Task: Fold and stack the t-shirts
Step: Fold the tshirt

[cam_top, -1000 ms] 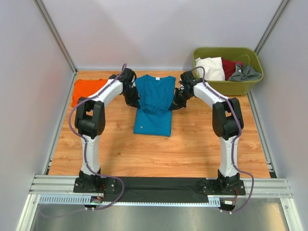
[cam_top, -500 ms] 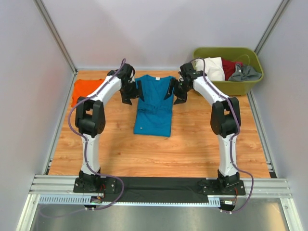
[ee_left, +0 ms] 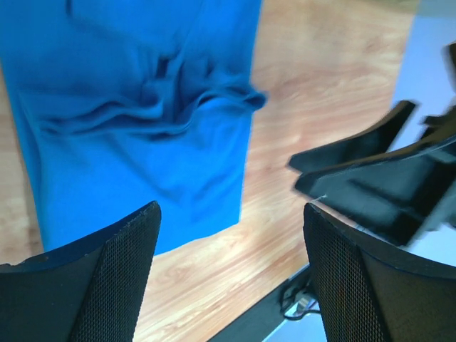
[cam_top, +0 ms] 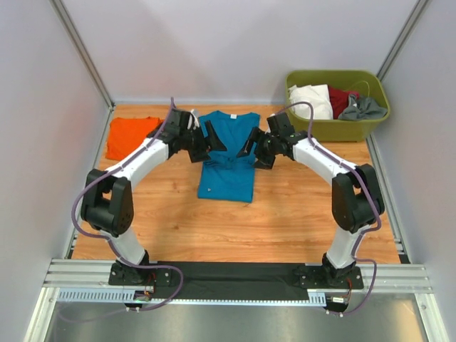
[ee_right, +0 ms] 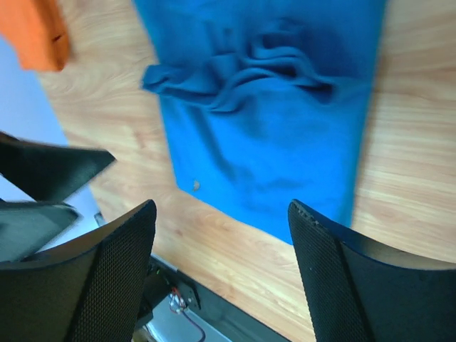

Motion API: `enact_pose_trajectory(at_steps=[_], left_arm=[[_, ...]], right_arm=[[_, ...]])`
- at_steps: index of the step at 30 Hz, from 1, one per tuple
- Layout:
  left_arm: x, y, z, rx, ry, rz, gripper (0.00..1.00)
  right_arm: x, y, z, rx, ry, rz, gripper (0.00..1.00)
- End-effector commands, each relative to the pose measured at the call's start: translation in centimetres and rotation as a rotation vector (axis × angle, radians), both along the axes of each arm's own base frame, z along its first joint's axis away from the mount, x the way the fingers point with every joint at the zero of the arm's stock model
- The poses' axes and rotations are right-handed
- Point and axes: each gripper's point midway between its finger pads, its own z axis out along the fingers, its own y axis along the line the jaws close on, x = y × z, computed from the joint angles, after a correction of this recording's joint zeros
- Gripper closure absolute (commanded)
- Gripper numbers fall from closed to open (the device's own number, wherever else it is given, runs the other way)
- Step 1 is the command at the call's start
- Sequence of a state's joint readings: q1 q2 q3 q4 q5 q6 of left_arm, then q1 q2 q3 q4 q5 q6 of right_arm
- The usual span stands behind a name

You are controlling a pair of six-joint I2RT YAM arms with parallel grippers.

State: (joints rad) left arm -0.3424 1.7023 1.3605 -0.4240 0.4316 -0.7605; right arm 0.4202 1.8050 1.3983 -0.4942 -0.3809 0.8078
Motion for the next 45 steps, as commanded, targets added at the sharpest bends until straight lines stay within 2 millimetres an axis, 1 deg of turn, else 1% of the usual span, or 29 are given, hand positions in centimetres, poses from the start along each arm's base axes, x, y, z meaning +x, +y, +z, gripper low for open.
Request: enact_pose_trajectory(at_steps=[1, 2, 3, 4, 8, 11, 13, 14, 15, 17, 19, 20, 21, 23, 24, 27, 29, 31, 34, 35, 36, 38, 39, 40, 41, 42, 43, 44, 45], left_arm=[[-0.1, -2.0, -2.2, -0.061, 0.015, 0.046, 0.13], [0.0, -2.6, -2.4, -0.077, 0.015, 0.07, 0.13], [-0.3, -2.4, -4.0, -0.062, 0.034, 0.098, 0.13], [-0.2, -2.4, -4.6, -0.066, 0.04, 0.12, 0.13], [1.0, -2.6, -7.2, -0.068, 0.043, 0.195, 0.14], [2.5, -2.7, -7.0, -0.062, 0.01, 0.216, 0.15], [3.7, -3.0, -7.1, -0.05, -0.005, 0.225, 0.15], [4.1, -3.2, -8.0, -0.039, 0.014, 0.226, 0.15], [4.8, -3.6, -7.6, -0.047, 0.005, 0.223, 0.15], [5.2, -4.3, -9.0, -0.041, 0.033, 0.214, 0.16], [6.0, -4.8, -9.1, -0.049, 0.036, 0.213, 0.16], [6.2, -4.9, -10.1, -0.039, 0.054, 0.217, 0.16], [6.8, -5.1, -9.8, -0.044, 0.041, 0.22, 0.16], [7.4, -5.2, -10.4, -0.032, 0.038, 0.224, 0.16], [8.3, -5.2, -9.8, -0.027, 0.014, 0.234, 0.16], [9.9, -5.1, -9.9, 0.012, -0.02, 0.249, 0.16], [10.5, -4.9, -11.0, 0.041, -0.012, 0.256, 0.16], [11.2, -4.9, -9.8, 0.027, -0.018, 0.244, 0.17], [11.9, -3.6, -6.0, 0.015, -0.103, 0.223, 0.17], [12.0, -3.3, -2.3, -0.01, -0.173, 0.211, 0.16], [12.6, -1.7, -0.7, 0.018, -0.236, 0.204, 0.15], [13.5, 0.0, 4.6, 0.023, -0.361, 0.208, 0.13], [14.0, 0.7, 5.7, 0.05, -0.414, 0.176, 0.11], [15.0, 2.1, 5.9, 0.061, -0.421, 0.181, 0.12], [15.7, 2.3, 7.7, 0.049, -0.461, 0.164, 0.12], [16.3, 2.8, 7.7, 0.055, -0.465, 0.165, 0.12], [17.0, 3.5, 6.3, 0.08, -0.446, 0.166, 0.12], [17.9, 4.2, 6.5, 0.106, -0.454, 0.199, 0.12], [18.2, 4.5, 5.5, 0.127, -0.434, 0.214, 0.12]], right_arm=[[2.4, -1.9, 1.4, 0.006, -0.078, -0.157, 0.23], [2.5, -2.8, 1.8, -0.005, -0.081, -0.19, 0.23], [3.1, -4.0, 1.8, -0.041, -0.089, -0.25, 0.23], [3.3, -4.8, 2.0, -0.061, -0.091, -0.283, 0.22], [4.4, -8.7, 4.3, -0.1, -0.161, -0.398, 0.21], [4.7, -10.7, 5.5, -0.136, -0.207, -0.416, 0.2], [4.7, -11.7, 5.6, -0.157, -0.204, -0.415, 0.2], [4.6, -12.4, 5.2, -0.165, -0.188, -0.42, 0.2], [4.5, -12.5, 5.1, -0.162, -0.18, -0.415, 0.2], [4.3, -13.1, 4.4, -0.16, -0.161, -0.423, 0.21], [4.1, -13.0, 3.9, -0.141, -0.148, -0.417, 0.21], [4.0, -12.7, 3.8, -0.133, -0.142, -0.406, 0.22], [4.0, -12.6, 3.6, -0.131, -0.138, -0.402, 0.22], [4.0, -12.5, 3.2, -0.125, -0.131, -0.394, 0.22], [4.0, -12.5, 3.2, -0.125, -0.134, -0.391, 0.22], [4.3, -12.0, 3.2, -0.11, -0.139, -0.367, 0.22], [4.5, -11.4, 3.4, -0.09, -0.146, -0.338, 0.23], [4.8, -11.1, 3.4, -0.089, -0.159, -0.314, 0.23], [5.6, -10.7, 4.9, -0.085, -0.226, -0.255, 0.23], [5.8, -10.3, 5.3, -0.078, -0.243, -0.229, 0.23], [6.6, -10.1, 6.9, -0.081, -0.293, -0.208, 0.23], [7.5, -9.9, 7.1, -0.089, -0.309, -0.188, 0.23], [8.1, -9.8, 7.9, -0.09, -0.335, -0.18, 0.23], [9.0, -9.7, 8.5, -0.098, -0.361, -0.173, 0.23], [9.5, -9.5, 9.0, -0.099, -0.38, -0.169, 0.23], [9.9, -9.5, 9.2, -0.102, -0.39, -0.164, 0.23], [10.9, -9.3, 9.4, -0.105, -0.414, -0.153, 0.23], [11.2, -9.0, 9.2, -0.105, -0.417, -0.14, 0.23], [11.6, -8.8, 8.8, -0.108, -0.413, -0.134, 0.24]])
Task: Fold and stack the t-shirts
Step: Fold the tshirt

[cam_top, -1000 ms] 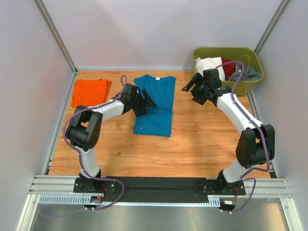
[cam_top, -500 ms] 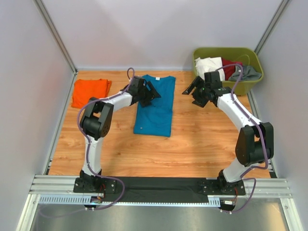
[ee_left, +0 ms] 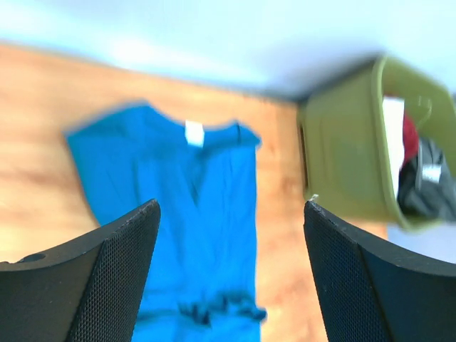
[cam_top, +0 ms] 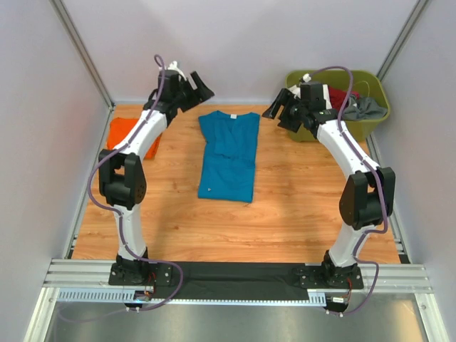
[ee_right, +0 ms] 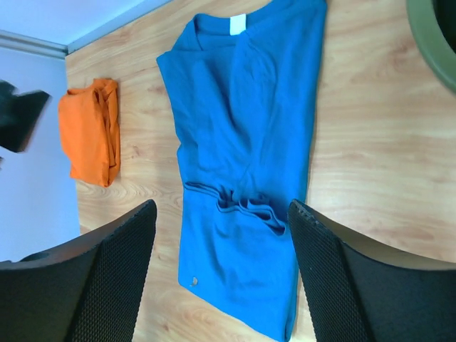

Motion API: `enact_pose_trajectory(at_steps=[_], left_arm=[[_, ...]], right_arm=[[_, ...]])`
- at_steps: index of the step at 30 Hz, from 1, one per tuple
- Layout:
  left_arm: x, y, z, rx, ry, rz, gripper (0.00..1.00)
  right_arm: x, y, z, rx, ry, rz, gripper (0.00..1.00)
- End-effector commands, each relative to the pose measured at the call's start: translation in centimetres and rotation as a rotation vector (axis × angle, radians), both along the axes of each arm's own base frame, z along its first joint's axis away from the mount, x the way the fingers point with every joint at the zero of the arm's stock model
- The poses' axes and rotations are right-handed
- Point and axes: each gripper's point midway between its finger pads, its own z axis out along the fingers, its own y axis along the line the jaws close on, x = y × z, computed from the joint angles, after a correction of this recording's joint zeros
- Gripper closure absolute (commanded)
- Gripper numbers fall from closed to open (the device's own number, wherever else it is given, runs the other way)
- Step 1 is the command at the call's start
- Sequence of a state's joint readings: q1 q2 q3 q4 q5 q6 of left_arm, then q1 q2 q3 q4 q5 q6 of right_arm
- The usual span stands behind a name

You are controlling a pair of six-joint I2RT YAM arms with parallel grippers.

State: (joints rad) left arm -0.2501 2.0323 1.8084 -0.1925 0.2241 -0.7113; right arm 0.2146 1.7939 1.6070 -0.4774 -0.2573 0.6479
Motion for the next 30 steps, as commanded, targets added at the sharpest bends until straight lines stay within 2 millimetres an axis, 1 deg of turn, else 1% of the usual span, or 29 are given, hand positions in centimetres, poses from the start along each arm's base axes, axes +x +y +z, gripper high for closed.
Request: enact_pose_trajectory(at_steps=[1, 3, 4, 5, 6, 7, 9, 10, 12, 13, 14, 15, 16, 17, 18, 19, 21, 22, 24, 25, 26, 27, 30], left_arm=[[1.2, 1.6, -1.6, 0.103, -0.002, 0.013, 0.12], [1.8, 2.3, -3.5, 0.1, 0.043, 0.061, 0.13], [2.2, 2.4, -5.2, 0.091, 0.072, 0.064, 0.13], [2.3, 2.4, -5.9, 0.075, 0.091, 0.074, 0.14], [2.7, 2.6, -6.5, 0.068, 0.094, 0.08, 0.14], [2.9, 2.7, -7.8, 0.068, 0.112, 0.081, 0.14], [3.6, 2.9, -8.2, 0.044, 0.106, 0.076, 0.14], [3.9, 2.8, -8.9, 0.038, 0.111, 0.068, 0.14], [4.6, 2.6, -8.6, 0.035, 0.09, 0.053, 0.14], [4.9, 2.3, -9.6, 0.037, 0.1, 0.041, 0.14], [5.7, 1.9, -8.5, 0.023, 0.072, 0.02, 0.15], [6.0, 1.5, -8.5, 0.015, 0.067, 0.004, 0.16], [6.4, 1.3, -9.6, 0.011, 0.081, -0.004, 0.17], [6.9, 0.9, -9.0, 0.0, 0.063, -0.009, 0.18], [7.3, 0.8, -9.1, -0.015, 0.062, -0.006, 0.19], [7.6, 0.6, -9.8, -0.023, 0.068, -0.005, 0.2], [8.0, 0.3, -10.2, -0.045, 0.064, -0.009, 0.21], [8.0, 0.1, -10.7, -0.063, 0.075, -0.006, 0.21], [8.3, -0.1, -11.4, -0.077, 0.076, -0.006, 0.22], [8.4, -0.2, -11.8, -0.084, 0.083, -0.006, 0.23], [8.6, -0.3, -11.6, -0.089, 0.079, -0.008, 0.23], [8.7, -0.3, -12.0, -0.088, 0.086, -0.007, 0.23], [8.9, -0.8, -13.3, -0.105, 0.095, -0.024, 0.23]], right_arm=[[2.4, 1.2, -0.1, -0.033, -0.065, 0.068, 0.25], [3.0, 1.8, -1.0, -0.035, -0.053, 0.087, 0.27], [3.2, 2.3, -2.6, -0.043, -0.019, 0.098, 0.29], [3.5, 2.6, -2.4, -0.045, -0.026, 0.106, 0.29], [3.6, 2.8, -3.4, -0.053, -0.005, 0.11, 0.3], [3.6, 3.2, -3.7, -0.056, -0.002, 0.119, 0.32], [3.7, 3.5, -4.3, -0.068, 0.0, 0.135, 0.35], [3.7, 3.7, -4.6, -0.078, 0.0, 0.141, 0.38], [4.0, 3.9, -5.1, -0.084, 0.009, 0.154, 0.4], [4.1, 4.0, -5.4, -0.086, 0.018, 0.154, 0.42], [4.1, 4.0, -5.6, -0.085, 0.025, 0.155, 0.43], [4.4, 4.2, -5.9, -0.085, 0.028, 0.164, 0.43], [4.4, 4.2, -6.0, -0.084, 0.031, 0.167, 0.44], [4.4, 4.3, -6.1, -0.081, 0.035, 0.169, 0.44], [4.5, 4.4, -6.3, -0.08, 0.04, 0.171, 0.44], [4.5, 4.4, -6.4, -0.08, 0.042, 0.172, 0.45], [4.6, 4.5, -6.9, -0.081, 0.049, 0.174, 0.45], [4.6, 4.6, -6.8, -0.077, 0.049, 0.175, 0.45], [4.7, 4.6, -7.5, -0.077, 0.064, 0.174, 0.45], [4.7, 4.6, -7.5, -0.078, 0.066, 0.176, 0.45], [4.7, 4.6, -7.7, -0.077, 0.071, 0.176, 0.45], [4.6, 4.7, -8.1, -0.078, 0.082, 0.179, 0.45], [4.5, 4.8, -8.3, -0.077, 0.086, 0.186, 0.46]])
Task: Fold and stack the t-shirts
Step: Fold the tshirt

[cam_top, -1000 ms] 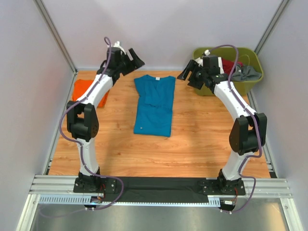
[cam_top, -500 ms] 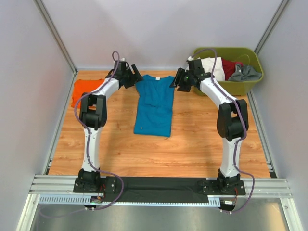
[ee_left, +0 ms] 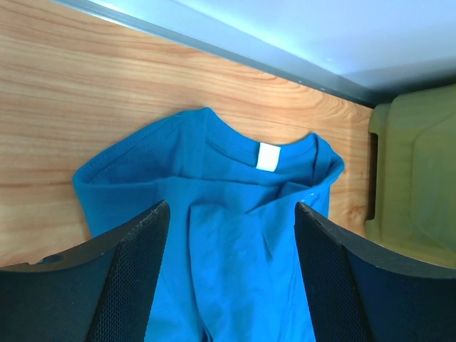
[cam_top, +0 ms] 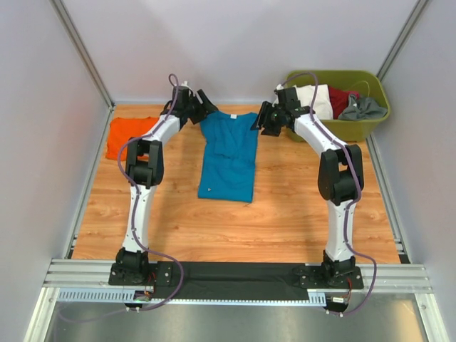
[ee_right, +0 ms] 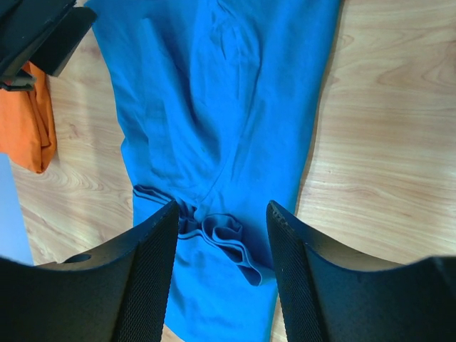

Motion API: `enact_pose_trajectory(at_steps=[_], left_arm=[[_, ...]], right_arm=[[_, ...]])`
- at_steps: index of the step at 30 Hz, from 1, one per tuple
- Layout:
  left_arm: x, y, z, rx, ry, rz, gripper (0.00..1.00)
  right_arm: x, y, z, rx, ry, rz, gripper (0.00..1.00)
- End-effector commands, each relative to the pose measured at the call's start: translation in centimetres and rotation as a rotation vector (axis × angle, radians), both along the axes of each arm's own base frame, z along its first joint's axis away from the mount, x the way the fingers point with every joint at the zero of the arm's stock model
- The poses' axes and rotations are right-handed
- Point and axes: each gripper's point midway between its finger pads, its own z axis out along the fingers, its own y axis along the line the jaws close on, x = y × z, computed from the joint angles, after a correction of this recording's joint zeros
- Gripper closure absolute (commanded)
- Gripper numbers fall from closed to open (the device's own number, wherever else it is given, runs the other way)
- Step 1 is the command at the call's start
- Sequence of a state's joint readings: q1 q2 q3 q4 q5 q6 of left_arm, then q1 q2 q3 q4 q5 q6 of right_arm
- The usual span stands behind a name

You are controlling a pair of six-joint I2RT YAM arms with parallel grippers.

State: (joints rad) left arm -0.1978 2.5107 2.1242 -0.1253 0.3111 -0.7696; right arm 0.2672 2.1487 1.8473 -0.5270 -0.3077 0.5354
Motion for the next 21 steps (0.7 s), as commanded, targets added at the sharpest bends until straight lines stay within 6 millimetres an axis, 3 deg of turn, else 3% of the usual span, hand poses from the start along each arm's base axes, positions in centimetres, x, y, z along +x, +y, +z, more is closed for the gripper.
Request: enact_pose_trajectory(at_steps=[1, 8, 13, 17, 19, 21], left_arm=[[1.0, -0.9, 0.6, -0.052, -0.04, -0.025, 0.23], [1.5, -1.4, -0.5, -0.006, -0.038, -0.015, 0.21], [0.9, -2.9, -1.5, -0.033, -0.014, -0.055, 0.21], [0.2, -3.7, -2.0, 0.046, -0.006, -0.068, 0.2], [0.5, -2.4, -2.9, 0.11, 0.031, 0.017, 0.2], [-0.4, -1.0, -5.2, 0.145, 0.126, 0.077, 0.19]], right_arm=[[0.5, 0.4, 0.8, 0.005, -0.029, 0.026, 0.46], [0.5, 0.1, 0.6, -0.013, -0.027, 0.026, 0.46], [0.3, 0.0, 0.2, -0.017, -0.018, 0.028, 0.46], [0.3, 0.2, -0.2, -0.011, -0.011, 0.033, 0.46], [0.3, 0.2, -0.3, -0.009, -0.008, 0.033, 0.46], [0.3, 0.3, -0.3, -0.008, -0.01, 0.036, 0.45]])
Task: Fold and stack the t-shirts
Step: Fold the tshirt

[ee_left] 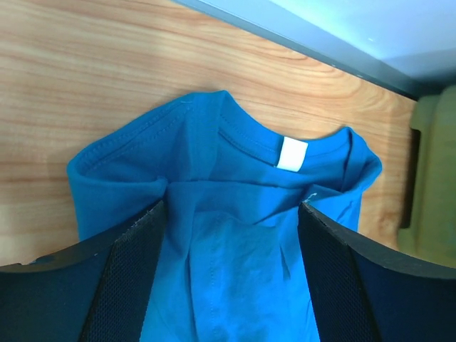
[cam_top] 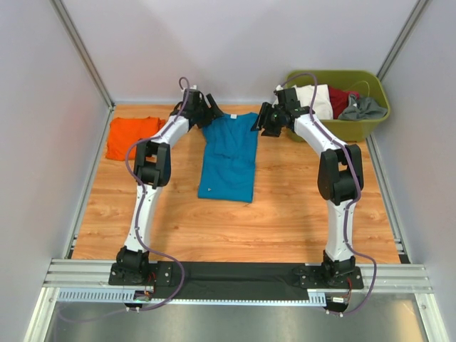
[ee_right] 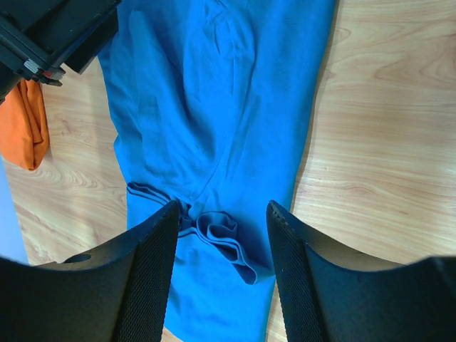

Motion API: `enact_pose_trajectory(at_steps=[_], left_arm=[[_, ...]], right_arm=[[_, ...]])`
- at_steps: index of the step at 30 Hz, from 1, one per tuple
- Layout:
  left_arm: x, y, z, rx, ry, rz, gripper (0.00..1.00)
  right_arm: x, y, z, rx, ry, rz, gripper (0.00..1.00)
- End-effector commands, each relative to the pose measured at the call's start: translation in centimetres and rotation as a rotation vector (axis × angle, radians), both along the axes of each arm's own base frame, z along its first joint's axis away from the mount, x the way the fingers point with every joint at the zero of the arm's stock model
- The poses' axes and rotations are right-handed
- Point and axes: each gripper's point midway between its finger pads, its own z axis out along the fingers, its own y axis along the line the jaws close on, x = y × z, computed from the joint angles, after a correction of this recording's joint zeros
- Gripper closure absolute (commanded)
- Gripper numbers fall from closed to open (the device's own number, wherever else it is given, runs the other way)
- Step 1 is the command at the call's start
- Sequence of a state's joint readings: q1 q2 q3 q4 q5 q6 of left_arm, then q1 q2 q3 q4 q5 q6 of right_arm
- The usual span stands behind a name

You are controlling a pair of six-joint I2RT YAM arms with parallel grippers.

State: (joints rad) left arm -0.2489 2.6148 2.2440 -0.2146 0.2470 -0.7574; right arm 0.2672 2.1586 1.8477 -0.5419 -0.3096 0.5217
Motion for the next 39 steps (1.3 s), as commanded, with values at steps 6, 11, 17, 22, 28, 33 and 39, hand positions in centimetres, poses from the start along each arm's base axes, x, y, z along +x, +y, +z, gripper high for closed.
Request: enact_pose_trajectory(at_steps=[6, 11, 17, 22, 28, 33, 39], left_arm=[[-1.1, 4.0, -3.0, 0.168, 0.132, 0.168, 0.19], [1.1, 2.1, 2.4, 0.12, -0.075, 0.039, 0.19], [1.3, 1.6, 13.2, 0.107, -0.293, -0.032, 0.19], [-0.7, 3.0, 15.4, 0.169, -0.298, -0.026, 0.19], [-3.9, 5.0, 12.3, 0.261, -0.106, 0.002, 0.26], [-7.4, 7.1, 11.8, 0.297, -0.01, 0.002, 0.32], [-9.2, 7.0, 12.6, 0.24, -0.015, -0.064, 0.45]], right_arm=[[0.4, 0.2, 0.2, -0.007, -0.024, 0.032, 0.45], [0.3, 0.7, -0.1, 0.008, -0.016, 0.053, 0.45], [1.1, 1.1, 2.3, 0.016, -0.078, 0.089, 0.44], [2.4, 1.5, 3.4, 0.024, -0.124, 0.093, 0.43], [2.7, 3.5, 1.7, 0.033, -0.113, 0.142, 0.43], [2.1, 6.1, 0.7, -0.132, -0.134, 0.194, 0.44], [1.4, 8.7, -0.6, -0.2, -0.138, 0.185, 0.44]])
